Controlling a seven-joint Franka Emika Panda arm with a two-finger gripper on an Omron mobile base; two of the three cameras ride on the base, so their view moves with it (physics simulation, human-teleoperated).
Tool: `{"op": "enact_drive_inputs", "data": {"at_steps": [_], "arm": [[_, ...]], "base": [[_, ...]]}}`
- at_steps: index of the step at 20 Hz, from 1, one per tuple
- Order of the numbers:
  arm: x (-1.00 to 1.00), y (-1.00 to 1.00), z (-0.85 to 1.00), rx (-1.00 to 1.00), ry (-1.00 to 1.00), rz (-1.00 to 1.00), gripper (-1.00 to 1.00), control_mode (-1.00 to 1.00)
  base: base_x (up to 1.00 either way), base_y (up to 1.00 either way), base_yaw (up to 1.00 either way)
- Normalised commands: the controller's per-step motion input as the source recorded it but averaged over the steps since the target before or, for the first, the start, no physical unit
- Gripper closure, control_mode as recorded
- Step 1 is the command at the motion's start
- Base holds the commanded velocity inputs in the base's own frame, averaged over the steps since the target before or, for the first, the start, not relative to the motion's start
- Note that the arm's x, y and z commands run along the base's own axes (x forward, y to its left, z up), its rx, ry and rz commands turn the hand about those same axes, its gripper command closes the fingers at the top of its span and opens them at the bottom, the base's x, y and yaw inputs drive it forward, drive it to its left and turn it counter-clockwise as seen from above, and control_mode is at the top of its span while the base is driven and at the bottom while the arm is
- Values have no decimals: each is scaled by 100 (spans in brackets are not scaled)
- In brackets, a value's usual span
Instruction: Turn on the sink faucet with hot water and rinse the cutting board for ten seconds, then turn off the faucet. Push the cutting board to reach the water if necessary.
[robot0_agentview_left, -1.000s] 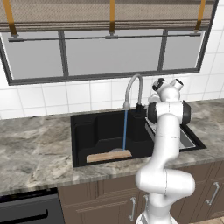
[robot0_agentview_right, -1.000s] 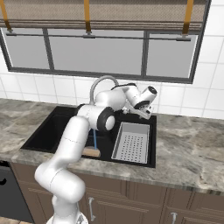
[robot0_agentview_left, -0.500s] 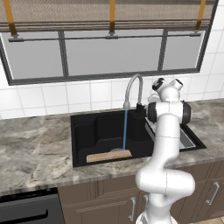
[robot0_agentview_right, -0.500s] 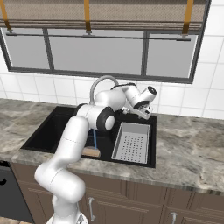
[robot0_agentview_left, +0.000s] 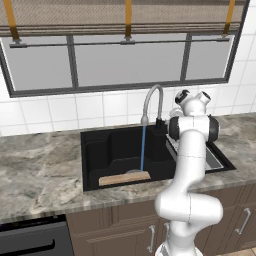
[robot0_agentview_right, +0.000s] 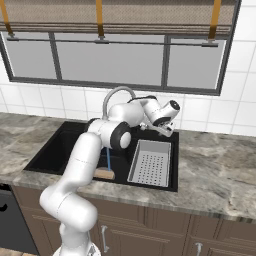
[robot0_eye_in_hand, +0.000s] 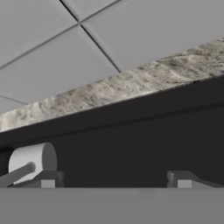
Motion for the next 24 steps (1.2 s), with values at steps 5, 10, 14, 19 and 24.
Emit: {"op": "enact_drive_inputs", "data": {"at_steps": [5, 10, 14, 19, 24], "arm": [[0, 1, 0, 0, -12, 0, -100, -100], [0, 0, 1, 0, -12, 0, -100, -100], [0, 8, 1, 0, -11, 0, -100, -100], [2, 1, 7, 0, -3, 0, -100, -100], [5, -1, 10, 0, 0, 0, -100, -100]], "base": [[0, 0, 0], [0, 0, 0], [0, 0, 0], [0, 0, 0], [0, 0, 0]]}}
